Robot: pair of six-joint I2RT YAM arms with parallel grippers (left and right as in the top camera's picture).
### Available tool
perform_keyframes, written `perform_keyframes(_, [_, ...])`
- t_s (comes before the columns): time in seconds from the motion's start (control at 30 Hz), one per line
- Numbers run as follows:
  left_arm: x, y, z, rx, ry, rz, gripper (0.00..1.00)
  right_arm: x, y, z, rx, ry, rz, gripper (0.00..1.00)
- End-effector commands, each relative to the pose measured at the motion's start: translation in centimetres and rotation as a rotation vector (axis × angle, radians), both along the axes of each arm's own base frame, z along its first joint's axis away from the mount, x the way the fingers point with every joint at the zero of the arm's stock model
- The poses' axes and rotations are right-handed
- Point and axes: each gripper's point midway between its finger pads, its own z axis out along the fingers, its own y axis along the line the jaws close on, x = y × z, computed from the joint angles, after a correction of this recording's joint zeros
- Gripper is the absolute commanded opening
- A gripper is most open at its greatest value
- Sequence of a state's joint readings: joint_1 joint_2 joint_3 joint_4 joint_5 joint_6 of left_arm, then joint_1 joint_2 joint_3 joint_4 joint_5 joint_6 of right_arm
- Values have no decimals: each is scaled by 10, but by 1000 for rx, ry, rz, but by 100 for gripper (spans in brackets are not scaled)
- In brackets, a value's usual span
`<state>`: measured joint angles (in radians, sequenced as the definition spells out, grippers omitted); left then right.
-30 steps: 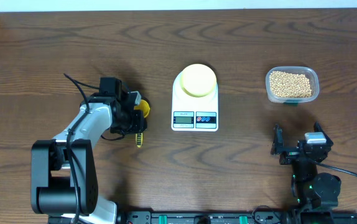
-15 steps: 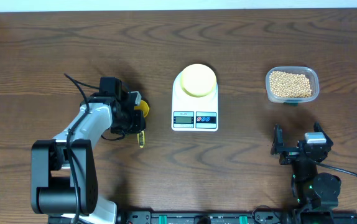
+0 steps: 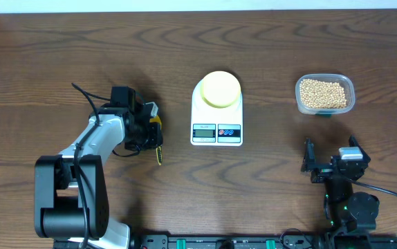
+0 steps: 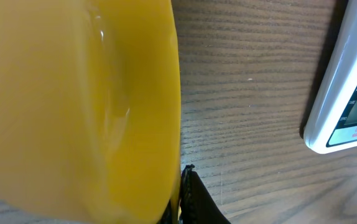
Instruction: Scoop item into bowl and weigh 50g on scale
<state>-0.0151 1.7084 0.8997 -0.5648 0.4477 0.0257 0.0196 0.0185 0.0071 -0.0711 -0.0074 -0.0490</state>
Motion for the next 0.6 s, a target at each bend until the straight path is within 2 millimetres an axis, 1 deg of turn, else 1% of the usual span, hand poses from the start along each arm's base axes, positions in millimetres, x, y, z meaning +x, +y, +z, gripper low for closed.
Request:
perform_keyframes(0.0, [-4, -2, -4, -18, 32, 25, 7, 0, -2, -2, -12, 7, -6, 99])
perform_keyframes(0.13, [0, -2, 1, -26, 43, 90, 7, 0, -2, -2, -12, 7, -6, 99])
perform_keyframes(0.2, [3, -5, 9, -51, 32, 109, 7, 0, -2, -2, -12, 7, -6, 99])
perform_keyframes(0.33, [8, -30, 49, -226, -44, 85, 7, 0, -2, -2, -12, 7, -6, 99])
perform_keyframes(0.43, [10, -38, 76, -296, -66, 150, 7, 0, -2, -2, -12, 7, -6, 99])
perform_keyframes(0.47, [10, -40, 82, -316, -73, 153, 7, 0, -2, -2, -12, 7, -6, 99])
perform_keyframes(0.57, [6, -55, 113, -434, -117, 113, 7, 0, -2, -2, -12, 7, -6, 99])
